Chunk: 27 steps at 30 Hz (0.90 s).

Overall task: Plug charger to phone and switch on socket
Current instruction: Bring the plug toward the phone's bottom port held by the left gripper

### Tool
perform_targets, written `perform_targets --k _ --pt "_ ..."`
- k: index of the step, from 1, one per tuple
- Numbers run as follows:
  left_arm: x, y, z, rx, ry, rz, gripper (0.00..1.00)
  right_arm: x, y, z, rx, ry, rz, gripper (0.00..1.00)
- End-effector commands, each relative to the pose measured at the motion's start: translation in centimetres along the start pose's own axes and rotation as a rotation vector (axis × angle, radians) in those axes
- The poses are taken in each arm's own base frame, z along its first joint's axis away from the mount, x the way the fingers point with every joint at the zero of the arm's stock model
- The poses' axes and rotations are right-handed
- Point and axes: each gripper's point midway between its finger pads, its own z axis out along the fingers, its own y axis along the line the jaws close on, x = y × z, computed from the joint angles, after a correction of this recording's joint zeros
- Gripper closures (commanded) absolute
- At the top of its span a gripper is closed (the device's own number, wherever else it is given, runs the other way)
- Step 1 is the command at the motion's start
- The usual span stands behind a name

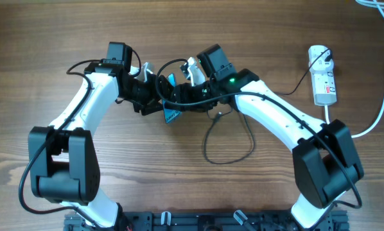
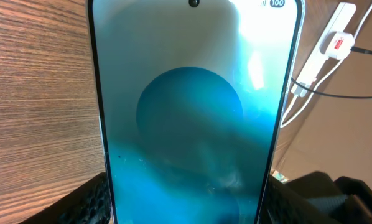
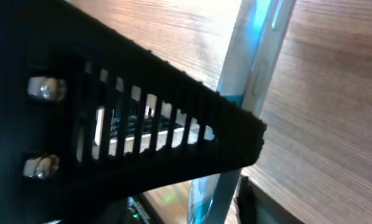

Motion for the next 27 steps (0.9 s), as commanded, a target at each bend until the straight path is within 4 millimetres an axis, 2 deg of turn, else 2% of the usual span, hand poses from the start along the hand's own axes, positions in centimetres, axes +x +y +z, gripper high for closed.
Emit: perform_targets --k 1,5,7,10,12,17,21,24,27 --pt "0.1 -2.0 -0.7 0.053 -0.007 0.064 0.30 0.3 -0.7 0.7 0.016 0.014 0.040 0.56" --pt "0.1 -2.0 -0.7 0.053 -0.007 0.064 0.29 0.3 -0.7 0.7 0.017 0.015 0.042 0.72" --pt "0.1 -2.0 -0.7 0.053 -0.007 0.064 0.29 0.4 -0.8 0.7 0.019 0.018 0.051 0.72" --pt "0.1 -2.0 -0.7 0.053 -0.007 0.064 0.29 0.7 -1.0 0.7 0.028 0.031 0.077 0.68" --pt "0.1 -2.0 -0.7 0.054 -0.009 0.066 0.29 0.8 -1.3 0.7 0.044 0.030 0.083 0.71" --pt "0.0 -2.5 -0.7 0.079 -0.006 0.076 0.28 0.7 -1.8 0.7 0.070 0.021 0.087 0.96" --pt "0.0 -3.4 -0.9 0.132 -0.002 0.102 0.22 0.3 -1.7 0.4 0.053 0.009 0.083 0.96" --pt "0.5 -5.6 -1.7 0.271 0.022 0.234 0.17 -0.4 0.0 -0.6 -0.079 0.019 0.044 0.96" --pt "0.6 -7.6 -3.3 0.413 0.026 0.315 0.17 -1.3 2.3 -2.5 -0.266 0.036 0.014 0.96"
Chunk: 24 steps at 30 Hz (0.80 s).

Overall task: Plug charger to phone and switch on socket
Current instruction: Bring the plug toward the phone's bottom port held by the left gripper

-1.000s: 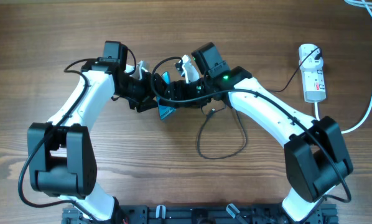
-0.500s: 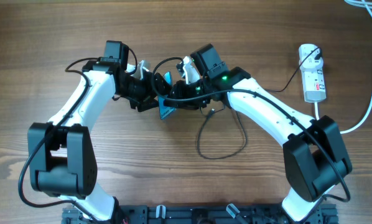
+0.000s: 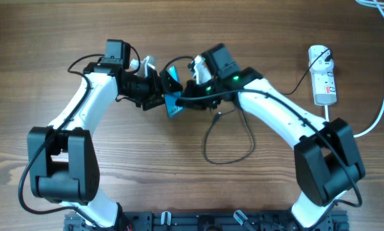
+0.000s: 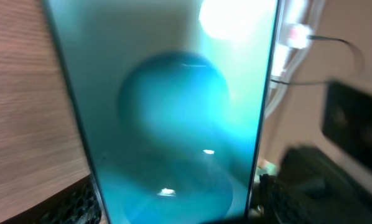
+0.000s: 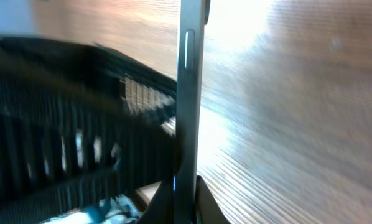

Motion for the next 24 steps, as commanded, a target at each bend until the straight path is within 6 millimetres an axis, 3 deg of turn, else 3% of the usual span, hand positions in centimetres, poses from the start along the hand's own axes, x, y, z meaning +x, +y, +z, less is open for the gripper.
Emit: perform_targets --k 1,6,10,15,24 --pt "0.6 -6.6 -2.8 0.340 0.035 0.201 0.17 -0.1 4.3 -2.4 -0.337 0.091 -0.072 0.96" --pt "1.0 -11.7 -7.9 0.718 0.053 0.439 0.21 -1.3 6.7 -5.7 -0.537 0.100 -0.142 0.96" --pt "-0.1 -12.2 -9.2 0.713 0.015 0.470 0.26 -1.5 6.6 -5.8 -0.536 0.092 -0.145 0.96" --pt "0.0 -13.4 -10.6 0.713 -0.020 0.538 0.32 -2.4 6.5 -5.7 -0.515 0.044 -0.175 0.96" --pt "1.6 -15.8 -12.9 0.714 -0.073 0.681 0.27 -5.4 8.9 -7.9 -0.585 -0.075 -0.261 0.96"
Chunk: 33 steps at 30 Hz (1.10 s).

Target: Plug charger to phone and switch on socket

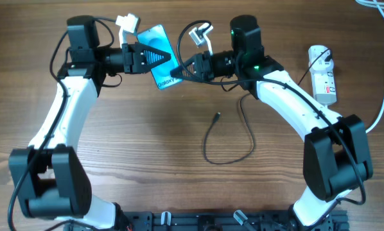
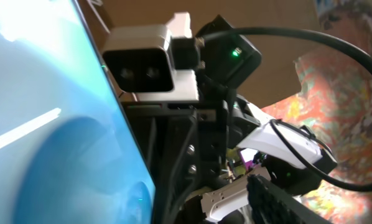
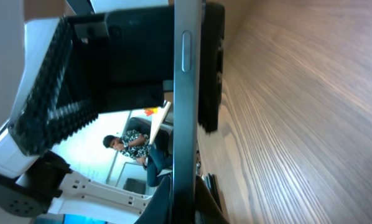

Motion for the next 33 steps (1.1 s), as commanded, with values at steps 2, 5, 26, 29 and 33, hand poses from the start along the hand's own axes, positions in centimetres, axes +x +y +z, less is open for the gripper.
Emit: perform_targets --k 2,5,26,29,33 --pt "0.0 -4.5 0.0 0.057 0.028 0.134 0.23 -1.9 0.2 -0.5 0.002 -0.063 -0.004 0.96" --pt "-0.4 -4.7 -0.1 0.054 0.026 0.154 0.21 -2.4 0.8 -0.5 -0.013 -0.074 -0.039 0.96" --pt "-4.2 -6.3 -1.0 -0.006 -0.073 0.111 0.29 -3.1 2.6 -0.3 -0.053 -0.090 -0.151 0.96" --pt "-4.2 -6.3 -0.5 -0.006 -0.075 0.107 0.33 -3.0 2.5 -0.3 -0.053 -0.086 -0.118 0.96" --pt "-4.5 -6.2 0.0 -0.015 -0.092 0.105 0.33 -2.9 2.6 -0.1 -0.057 -0.081 -0.064 0.96"
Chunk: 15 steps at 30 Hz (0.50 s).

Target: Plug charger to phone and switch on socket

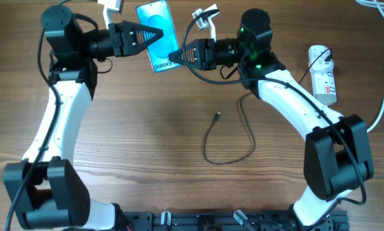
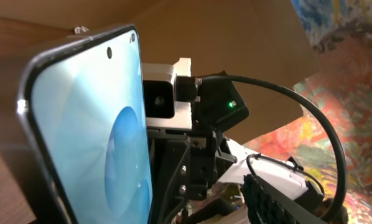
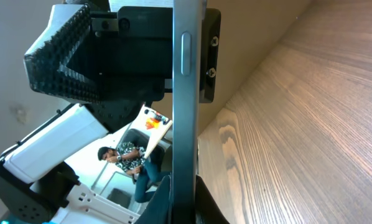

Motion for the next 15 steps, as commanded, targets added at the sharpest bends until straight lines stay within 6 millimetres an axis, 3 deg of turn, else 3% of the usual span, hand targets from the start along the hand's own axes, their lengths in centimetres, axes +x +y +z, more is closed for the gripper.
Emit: perform_targets --k 1,7,15 --pt "0.3 -2.1 1.0 0.026 0.024 0.046 0.34 0.2 -0.5 0.4 0.008 0.001 0.095 0.96" --pt "0.4 -2.2 1.0 0.031 0.032 0.045 0.49 0.7 -0.2 0.7 -0.009 0.028 0.114 0.96" --pt "1.3 -2.7 1.1 0.061 0.081 0.046 0.43 1.4 0.3 0.6 -0.035 0.069 0.167 0.96"
